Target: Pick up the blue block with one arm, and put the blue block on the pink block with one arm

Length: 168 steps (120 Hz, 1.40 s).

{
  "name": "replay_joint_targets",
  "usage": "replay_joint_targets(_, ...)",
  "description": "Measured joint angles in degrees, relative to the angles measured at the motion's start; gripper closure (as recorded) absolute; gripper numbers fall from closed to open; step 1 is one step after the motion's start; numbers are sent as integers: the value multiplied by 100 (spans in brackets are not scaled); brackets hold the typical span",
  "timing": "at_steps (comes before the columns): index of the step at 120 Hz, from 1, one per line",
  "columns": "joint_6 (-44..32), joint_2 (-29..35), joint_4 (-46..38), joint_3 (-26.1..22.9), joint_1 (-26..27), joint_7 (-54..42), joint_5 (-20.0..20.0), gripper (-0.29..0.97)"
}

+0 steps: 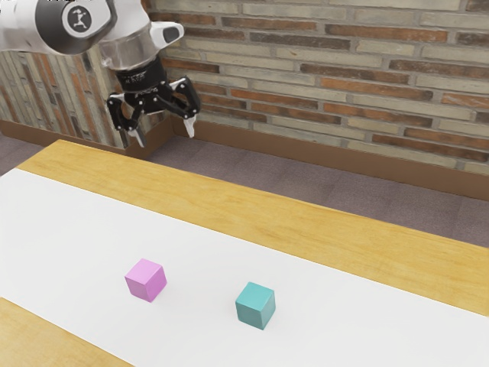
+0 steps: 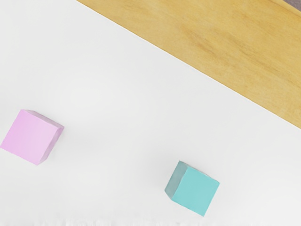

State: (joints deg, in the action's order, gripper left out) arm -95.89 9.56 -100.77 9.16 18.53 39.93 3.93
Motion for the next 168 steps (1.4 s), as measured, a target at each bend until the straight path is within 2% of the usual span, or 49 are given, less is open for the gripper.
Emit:
replay_joint_targets(17,314,-28,-36,-11,-4,973,-13,0)
replay_joint_targets(33,454,-381,-86,-174,271,1615,304,0)
replay_joint_targets(41,185,-712,-311,-208,382,1418,156,0)
replay_joint_targets(60,-1001,-1199,-1162,-251,494,618,-32,0)
replay_joint_targets(77,-1913,-1324,-1488,-375,419,57,-36,0)
replay_joint_targets(96,-2538,-1354,-1810,-517,398,-420,112,0)
replay_joint_targets(137,-3120,-1349,-2230,-573,475,-1092,606,0)
replay_joint_targets(168,-3374,-1728,-2283,-574,480,-1485,780,0)
